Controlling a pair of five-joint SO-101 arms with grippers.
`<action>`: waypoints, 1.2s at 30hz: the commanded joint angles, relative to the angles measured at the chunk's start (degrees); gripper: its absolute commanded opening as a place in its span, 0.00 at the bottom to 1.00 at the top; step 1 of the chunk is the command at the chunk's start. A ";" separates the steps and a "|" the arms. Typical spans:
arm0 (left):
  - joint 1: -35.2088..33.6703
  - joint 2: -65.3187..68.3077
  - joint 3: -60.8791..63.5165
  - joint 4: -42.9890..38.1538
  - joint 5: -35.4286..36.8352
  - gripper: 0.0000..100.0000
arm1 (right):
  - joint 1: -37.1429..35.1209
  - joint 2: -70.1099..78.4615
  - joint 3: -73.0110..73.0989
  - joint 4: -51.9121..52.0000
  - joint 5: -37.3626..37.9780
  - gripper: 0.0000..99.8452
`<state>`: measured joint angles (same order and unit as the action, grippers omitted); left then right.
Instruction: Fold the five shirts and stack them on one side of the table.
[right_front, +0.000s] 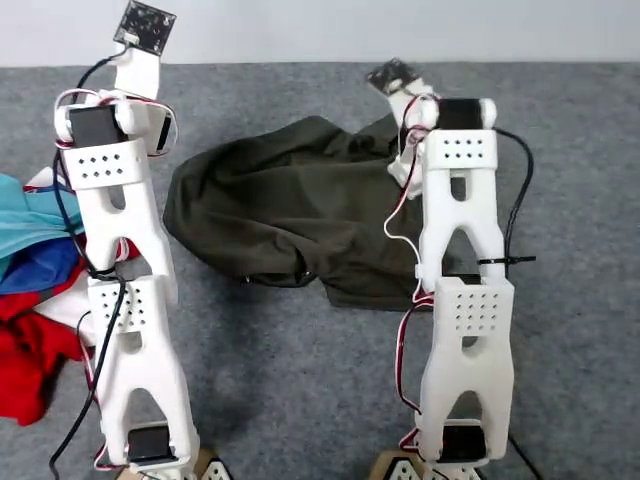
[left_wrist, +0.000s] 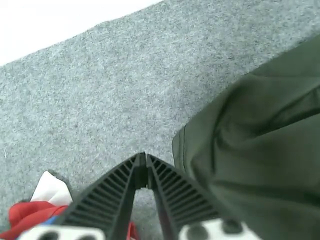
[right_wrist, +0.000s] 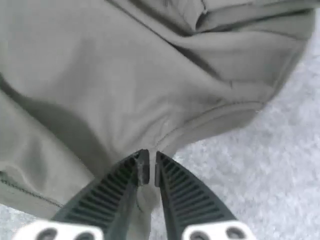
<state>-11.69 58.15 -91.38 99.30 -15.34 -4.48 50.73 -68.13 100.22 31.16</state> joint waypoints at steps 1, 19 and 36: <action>0.62 -0.62 -2.51 1.41 -0.44 0.01 | 0.40 -2.51 -3.52 2.95 -2.29 0.03; 1.76 -0.53 -1.98 1.41 -0.44 0.01 | -2.07 -38.46 69.63 2.51 -2.81 0.04; 3.52 -0.62 0.92 1.41 -0.44 0.01 | 1.54 -27.91 73.05 -12.18 -7.21 0.20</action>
<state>-8.00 58.15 -90.15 99.38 -15.34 -5.19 22.95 4.84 89.76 24.57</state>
